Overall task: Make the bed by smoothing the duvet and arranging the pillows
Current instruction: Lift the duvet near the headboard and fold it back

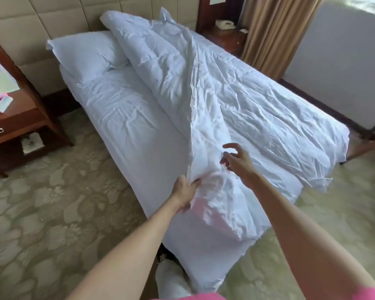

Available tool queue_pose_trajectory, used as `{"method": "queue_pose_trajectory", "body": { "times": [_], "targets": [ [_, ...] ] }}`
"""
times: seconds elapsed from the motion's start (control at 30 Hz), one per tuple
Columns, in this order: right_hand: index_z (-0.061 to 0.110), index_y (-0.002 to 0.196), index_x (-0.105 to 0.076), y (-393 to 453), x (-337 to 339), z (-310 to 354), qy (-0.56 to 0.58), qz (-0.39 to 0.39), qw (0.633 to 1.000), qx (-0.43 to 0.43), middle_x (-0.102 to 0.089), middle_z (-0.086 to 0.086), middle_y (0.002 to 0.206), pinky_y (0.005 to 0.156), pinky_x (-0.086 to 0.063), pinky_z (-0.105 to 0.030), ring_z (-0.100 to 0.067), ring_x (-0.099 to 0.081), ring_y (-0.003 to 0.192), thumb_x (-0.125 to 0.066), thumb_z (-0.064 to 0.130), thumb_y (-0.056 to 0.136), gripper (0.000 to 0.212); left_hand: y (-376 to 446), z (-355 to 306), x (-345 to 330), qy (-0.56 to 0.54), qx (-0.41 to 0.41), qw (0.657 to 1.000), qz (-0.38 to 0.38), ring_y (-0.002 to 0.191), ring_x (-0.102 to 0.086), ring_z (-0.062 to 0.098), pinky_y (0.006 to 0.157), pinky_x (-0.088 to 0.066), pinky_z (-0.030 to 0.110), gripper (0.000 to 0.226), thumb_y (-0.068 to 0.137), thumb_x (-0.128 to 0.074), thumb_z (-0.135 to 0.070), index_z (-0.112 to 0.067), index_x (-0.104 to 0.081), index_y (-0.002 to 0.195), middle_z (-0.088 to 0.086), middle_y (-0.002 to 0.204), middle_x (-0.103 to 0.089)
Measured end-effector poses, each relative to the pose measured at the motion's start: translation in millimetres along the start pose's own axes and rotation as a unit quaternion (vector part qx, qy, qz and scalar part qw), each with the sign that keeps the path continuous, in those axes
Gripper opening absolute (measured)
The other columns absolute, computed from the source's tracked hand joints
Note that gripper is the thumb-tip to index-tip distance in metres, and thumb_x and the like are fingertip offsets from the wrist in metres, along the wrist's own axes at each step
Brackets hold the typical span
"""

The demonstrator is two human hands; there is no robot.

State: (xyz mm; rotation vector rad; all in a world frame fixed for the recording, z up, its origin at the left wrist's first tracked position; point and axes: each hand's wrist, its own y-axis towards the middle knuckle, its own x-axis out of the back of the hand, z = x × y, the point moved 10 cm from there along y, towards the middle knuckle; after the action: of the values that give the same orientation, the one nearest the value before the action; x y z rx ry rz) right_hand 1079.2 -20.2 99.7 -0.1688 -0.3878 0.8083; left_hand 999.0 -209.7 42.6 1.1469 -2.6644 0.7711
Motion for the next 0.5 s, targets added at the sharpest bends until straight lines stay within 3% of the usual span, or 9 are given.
{"method": "queue_pose_trajectory", "body": {
  "times": [0.03,0.07,0.17,0.27,0.4,0.5],
  "targets": [
    [0.018,0.112,-0.058,-11.8,2.9,2.4,-0.005,0.023,1.0,-0.018,-0.068,-0.006,0.078,0.058,-0.046,-0.024,-0.016,-0.057,0.063,-0.053,0.019,0.1,0.012,-7.1,-20.1,-8.4,0.0,-0.014,1.0,-0.014,0.075,-0.064,0.027,0.061,-0.04,0.029,0.032,0.094,-0.063,-0.025,0.006,-0.065,0.105,0.009,0.077,-0.066],
    [0.017,0.112,-0.059,-24.7,4.5,2.2,-0.012,0.046,0.998,-0.041,-0.071,-0.007,0.088,0.061,-0.05,-0.025,-0.016,-0.063,0.07,-0.054,0.032,0.101,0.019,-11.2,-34.1,-17.7,-0.005,-0.019,1.0,-0.023,0.082,-0.066,0.031,0.062,-0.04,0.028,0.035,0.094,-0.063,-0.026,0.006,-0.065,0.106,0.014,0.086,-0.069],
    [0.015,0.119,-0.058,-59.4,16.5,-1.5,-0.022,0.083,0.993,-0.083,-0.069,-0.009,0.107,0.069,-0.06,-0.031,-0.02,-0.068,0.096,-0.051,0.056,0.096,0.047,-26.7,-70.1,-47.3,-0.03,-0.048,0.998,-0.016,0.1,-0.068,0.028,0.076,-0.056,0.032,0.042,0.088,-0.064,-0.037,-0.009,-0.067,0.118,0.011,0.108,-0.072],
    [0.014,0.121,-0.056,-74.5,50.0,-0.9,-0.005,0.05,0.996,-0.079,-0.065,-0.006,0.106,0.08,-0.06,-0.036,-0.019,-0.064,0.098,-0.052,0.057,0.096,0.049,-34.9,-92.0,-80.6,-0.064,-0.061,0.996,0.011,0.098,-0.068,0.026,0.078,-0.057,0.034,0.041,0.086,-0.067,-0.04,-0.013,-0.065,0.116,0.009,0.109,-0.069],
    [0.013,0.117,-0.057,-77.7,100.9,-4.1,0.03,0.033,0.996,-0.071,-0.065,-0.002,0.096,0.08,-0.058,-0.036,-0.019,-0.063,0.09,-0.05,0.056,0.097,0.048,-43.0,-131.9,-126.0,-0.09,-0.114,0.989,0.037,0.106,-0.066,0.024,0.089,-0.055,0.036,0.033,0.087,-0.068,-0.038,-0.01,-0.065,0.106,0.009,0.12,-0.062],
    [0.015,0.11,-0.061,-73.9,139.6,-6.1,0.028,0.038,0.997,-0.059,-0.065,-0.003,0.098,0.081,-0.059,-0.037,-0.018,-0.065,0.09,-0.051,0.061,0.094,0.049,-50.5,-157.3,-162.6,-0.097,-0.125,0.986,0.053,0.102,-0.069,0.018,0.086,-0.054,0.027,0.028,0.094,-0.063,-0.033,-0.013,-0.066,0.113,0.006,0.113,-0.069]
  ]
}}
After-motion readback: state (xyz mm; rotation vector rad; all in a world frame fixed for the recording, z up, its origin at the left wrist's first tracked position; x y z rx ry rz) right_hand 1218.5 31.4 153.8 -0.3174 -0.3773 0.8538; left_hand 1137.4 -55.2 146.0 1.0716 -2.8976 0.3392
